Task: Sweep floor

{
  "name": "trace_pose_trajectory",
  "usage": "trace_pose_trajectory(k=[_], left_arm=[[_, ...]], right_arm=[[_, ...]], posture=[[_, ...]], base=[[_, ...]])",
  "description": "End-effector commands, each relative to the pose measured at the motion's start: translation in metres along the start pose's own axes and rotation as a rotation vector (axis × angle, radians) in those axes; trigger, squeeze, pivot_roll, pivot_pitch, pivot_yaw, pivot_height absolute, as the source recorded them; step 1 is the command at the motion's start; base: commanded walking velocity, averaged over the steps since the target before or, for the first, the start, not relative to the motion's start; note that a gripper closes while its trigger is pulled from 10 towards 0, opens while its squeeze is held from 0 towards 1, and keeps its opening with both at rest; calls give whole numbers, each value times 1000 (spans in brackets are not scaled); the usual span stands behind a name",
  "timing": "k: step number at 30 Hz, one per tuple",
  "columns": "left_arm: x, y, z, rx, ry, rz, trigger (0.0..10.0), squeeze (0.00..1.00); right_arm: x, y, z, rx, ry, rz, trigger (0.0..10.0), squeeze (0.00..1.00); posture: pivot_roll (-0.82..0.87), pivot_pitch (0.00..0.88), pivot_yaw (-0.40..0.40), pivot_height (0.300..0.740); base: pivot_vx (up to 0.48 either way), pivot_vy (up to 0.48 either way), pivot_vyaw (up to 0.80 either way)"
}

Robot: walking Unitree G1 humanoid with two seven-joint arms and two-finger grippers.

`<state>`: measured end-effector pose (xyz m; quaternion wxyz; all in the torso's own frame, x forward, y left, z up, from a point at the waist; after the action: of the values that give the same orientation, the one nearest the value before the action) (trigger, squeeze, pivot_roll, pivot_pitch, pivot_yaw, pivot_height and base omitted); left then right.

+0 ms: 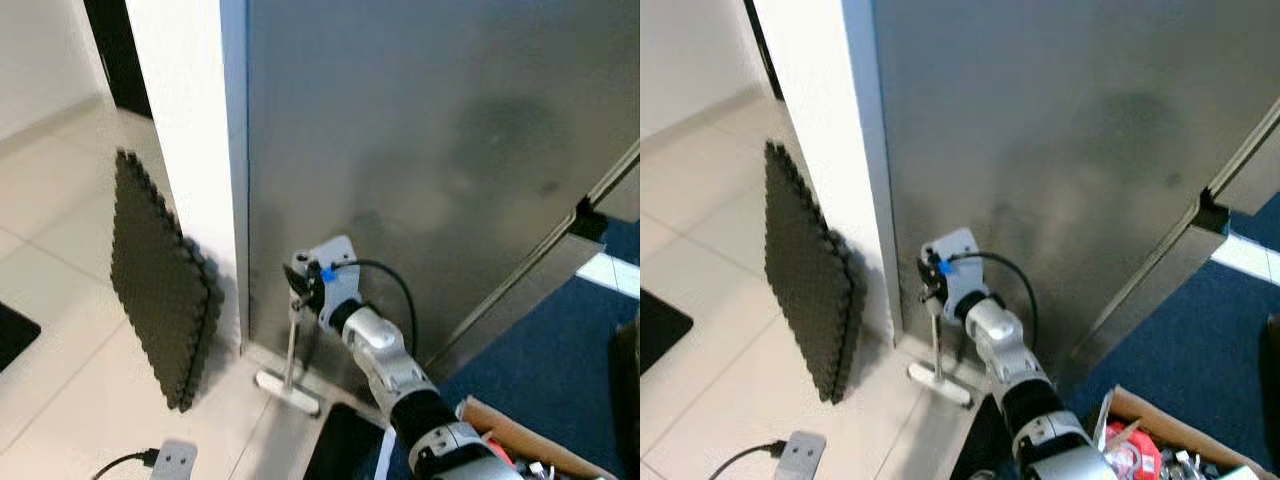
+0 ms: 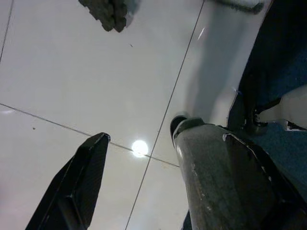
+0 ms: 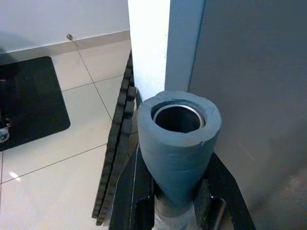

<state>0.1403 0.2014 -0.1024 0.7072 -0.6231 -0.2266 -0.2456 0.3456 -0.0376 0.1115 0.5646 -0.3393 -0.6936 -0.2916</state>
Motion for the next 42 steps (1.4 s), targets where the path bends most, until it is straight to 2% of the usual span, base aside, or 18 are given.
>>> trace_pose_trajectory(k=[1,7,8,9,10,12,16,18,25,29,31,33,34,35,36,37,38,42], left_arm=[[-61,-23,0,-5,8,219,10000,0],[-66,-27,4,7,7,216,10000,0],[-66,-28,5,9,8,212,10000,0],[-67,-29,6,11,7,209,10000,0],[-67,-29,7,13,8,205,10000,0],[-68,-30,7,14,8,201,10000,0],[-68,-30,7,14,9,197,10000,0],[-71,-32,4,10,9,192,10000,0],[-73,-34,0,4,10,190,10000,0],[-75,-35,-1,-2,17,190,10000,0],[-75,-35,-1,-2,17,190,10000,0],[-72,-34,0,-4,21,185,10000,0],[-72,-34,0,-4,21,185,10000,0],[-70,-32,1,-6,24,178,10000,0],[-70,-32,1,-6,24,178,10000,0],[-67,-31,1,-7,27,171,10000,0],[-67,-31,1,-7,27,171,10000,0],[-62,-28,1,-11,31,157,10000,0]], right_arm=[[-3,0,3,13,1,5,10000,0],[2,7,5,-43,-8,-35,10000,47],[5,11,7,-54,-13,-43,10000,114],[9,15,11,-54,-11,-48,10000,380],[12,19,13,-56,-15,-52,10000,514],[15,23,16,-55,-19,-53,10000,549],[18,26,18,-54,-26,-53,10000,565],[24,31,18,-74,-68,-59,10000,604],[32,35,16,-96,-106,-88,10000,600],[53,42,9,-129,-137,-160,10000,584],[53,42,9,-129,-137,-160,10000,584],[74,47,1,-168,-151,-236,10000,557],[74,47,1,-168,-151,-236,10000,557],[90,50,-6,-196,-164,-286,10000,541],[90,50,-6,-196,-164,-286,10000,541],[104,52,-13,-227,-183,-335,10000,541],[104,52,-13,-227,-183,-335,10000,541],[139,53,-27,-298,-231,-451,10000,522]], posture=[[73,244,-134,740],[94,268,-128,740],[101,272,-127,740],[106,275,-125,740],[112,280,-125,740],[116,285,-128,740],[119,290,-131,740],[124,303,-142,740],[129,305,-141,740],[133,294,-136,740],[133,294,-136,740],[135,280,-132,740],[135,280,-132,740],[133,276,-131,740],[133,276,-131,740],[135,273,-128,740],[135,273,-128,740],[130,267,-119,740]], base=[[0,0,0],[0,0,0],[0,0,0],[0,0,0],[0,0,0],[0,0,0],[0,0,0],[0,0,0],[0,0,0],[0,0,0],[0,0,0],[0,0,0],[0,0,0],[0,0,0],[0,0,0],[0,0,0],[0,0,0],[0,0,0]])
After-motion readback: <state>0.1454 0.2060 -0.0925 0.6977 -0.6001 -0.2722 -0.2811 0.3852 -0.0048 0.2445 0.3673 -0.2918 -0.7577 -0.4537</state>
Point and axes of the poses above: a point about 5 cm out from each wrist's last joint towards the gripper, its own y axis pointing out of the wrist towards the gripper, its own x axis along the axis of the wrist's last joint, z = x × y, the point moved 1 cm from there along y, pointing out of the wrist towards the gripper, and after that the axes turned 7 degrees about -y, right-handed, at the moved point
